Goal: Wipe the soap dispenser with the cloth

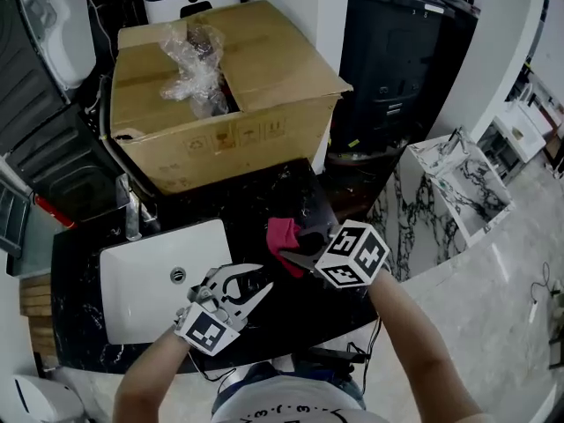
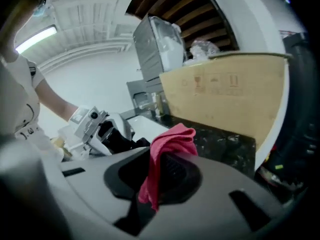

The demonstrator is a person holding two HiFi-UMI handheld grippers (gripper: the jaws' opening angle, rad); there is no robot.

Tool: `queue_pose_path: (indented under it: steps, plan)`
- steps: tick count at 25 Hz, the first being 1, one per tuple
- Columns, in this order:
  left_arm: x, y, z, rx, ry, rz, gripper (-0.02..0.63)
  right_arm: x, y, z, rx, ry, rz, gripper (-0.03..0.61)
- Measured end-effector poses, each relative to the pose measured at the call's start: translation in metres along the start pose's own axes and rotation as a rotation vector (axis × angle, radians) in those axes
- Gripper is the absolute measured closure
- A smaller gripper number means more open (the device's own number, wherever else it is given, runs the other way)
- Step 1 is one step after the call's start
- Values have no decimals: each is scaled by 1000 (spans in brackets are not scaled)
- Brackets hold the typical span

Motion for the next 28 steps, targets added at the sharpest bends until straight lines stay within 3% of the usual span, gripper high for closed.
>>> queue_pose_path:
  steps: [5,8,11,15,19,25,28]
  plan:
    - [-10,16,2,119,-35,18,512,28,7,-9,-74,-116,-299,526]
    - [-11,29,0,233,-64,58,514,36,6,-24,-179,-196,-413,526]
    - [-12,37,-1,314,-83,85,514,47,-4,-45,-339,-346,-485,526]
    - [-13,46,-1,381,-98,104,515,76,-16,-59,-488,-549,-496,526]
    - [-12,48,-2,395,-102,93,515,103,-12,-54,-493,-628,-407,528]
    - [-13,51,-2,423,-109,93,514,96,-10,-57,-470,-552,-345,528]
    - [-14,51,-1,432,-107,95,514,83,-26,-77,-465,-467,-423,528]
Point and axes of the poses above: the fingertips, and each gripper's own axes: x forward along the fingers, y to its right, z out of its underside, the point moved 10 cm from there along -x, backward along the fingers, and after that the axes turned 6 degrees about -x, right-handed, at the moved point
